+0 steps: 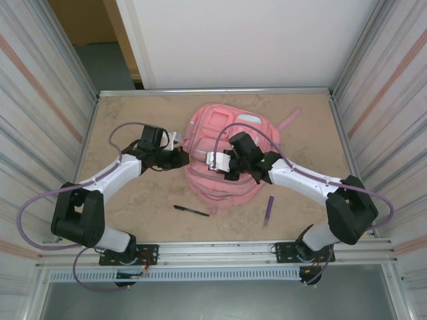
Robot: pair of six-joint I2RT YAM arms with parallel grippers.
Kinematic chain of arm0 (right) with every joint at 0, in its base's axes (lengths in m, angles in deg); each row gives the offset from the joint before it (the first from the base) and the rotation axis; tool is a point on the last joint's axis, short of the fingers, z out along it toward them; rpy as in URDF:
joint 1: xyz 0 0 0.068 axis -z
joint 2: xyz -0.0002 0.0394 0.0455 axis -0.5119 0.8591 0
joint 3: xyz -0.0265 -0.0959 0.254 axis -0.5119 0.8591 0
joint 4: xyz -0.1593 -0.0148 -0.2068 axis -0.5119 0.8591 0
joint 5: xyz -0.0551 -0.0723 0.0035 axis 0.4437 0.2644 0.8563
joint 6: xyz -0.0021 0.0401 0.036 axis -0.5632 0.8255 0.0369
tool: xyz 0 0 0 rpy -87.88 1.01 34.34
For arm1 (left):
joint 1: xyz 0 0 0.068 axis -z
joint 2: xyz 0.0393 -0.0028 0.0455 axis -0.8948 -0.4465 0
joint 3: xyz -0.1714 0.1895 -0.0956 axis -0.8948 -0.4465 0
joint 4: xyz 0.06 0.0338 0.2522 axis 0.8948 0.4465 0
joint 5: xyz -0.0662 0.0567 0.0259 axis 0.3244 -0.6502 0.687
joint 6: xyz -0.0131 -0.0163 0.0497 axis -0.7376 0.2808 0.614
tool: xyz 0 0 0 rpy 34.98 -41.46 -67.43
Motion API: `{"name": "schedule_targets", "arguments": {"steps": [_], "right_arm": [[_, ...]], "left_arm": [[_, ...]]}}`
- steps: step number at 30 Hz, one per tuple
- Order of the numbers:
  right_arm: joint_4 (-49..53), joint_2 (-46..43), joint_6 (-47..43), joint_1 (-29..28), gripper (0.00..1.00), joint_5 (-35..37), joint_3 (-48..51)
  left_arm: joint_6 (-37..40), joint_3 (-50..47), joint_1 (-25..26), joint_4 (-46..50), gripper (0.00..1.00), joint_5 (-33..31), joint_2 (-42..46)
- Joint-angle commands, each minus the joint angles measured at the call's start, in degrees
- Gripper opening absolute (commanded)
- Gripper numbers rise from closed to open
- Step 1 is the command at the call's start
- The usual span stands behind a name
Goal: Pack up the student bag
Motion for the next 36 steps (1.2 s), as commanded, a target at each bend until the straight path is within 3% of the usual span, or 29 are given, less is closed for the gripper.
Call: {"name": "schedule_targets", "arguments": {"steps": [1, 5, 10, 11, 15, 24, 28, 31, 33, 36], "right_arm": [[5.46, -0.80, 1.89, 1.31, 0.26, -2.08, -0.80], [4.19, -1.36, 4.68, 0.68, 0.37, -3.44, -1.35], [2.80, -1.50, 4.82, 1.31, 0.43, -5.99, -2.16], [2.44, -1.11, 4.89, 1.31, 0.48, -6.41, -2.71], [0.25, 0.51, 5.36, -0.01, 0.49, -6.12, -3.96], [2.14, 8.58, 1.79, 0.89, 0.47, -7.58, -7.89], [9.48, 10.67, 2.36, 0.78, 0.40, -7.21, -10.33], [11.03, 10.57, 2.95, 0.79, 0.12, -3.90, -9.54], [11.61, 9.92, 2.19, 1.33, 0.00, -3.89, -9.05], [13.08, 7.60, -0.77, 1.37, 0.00, -6.61, -8.79]], "left_arm": [[-0.70, -1.07, 1.61, -2.93, 0.00, -1.75, 0.17], [0.62, -0.40, 7.12, -0.96, 0.00, -4.76, 3.05], [-1.44, -1.88, 9.07, -1.18, 0.00, -6.51, 5.61], [-1.43, -2.42, 9.08, -1.86, 0.00, -6.43, 5.76], [-3.36, -3.58, 9.70, -5.24, 0.00, -3.73, 4.75], [-3.71, -3.56, 13.48, -6.52, 0.00, -4.07, 2.71], [-2.41, -3.21, 12.51, -4.61, 0.00, -6.79, 4.72], [-2.54, -3.45, 9.97, -2.90, 0.00, -9.56, 5.72], [-2.48, -4.23, 7.81, -2.72, 0.00, -11.38, 6.00], [-1.45, -3.83, 3.91, -1.69, 0.00, -13.92, 4.72]]}}
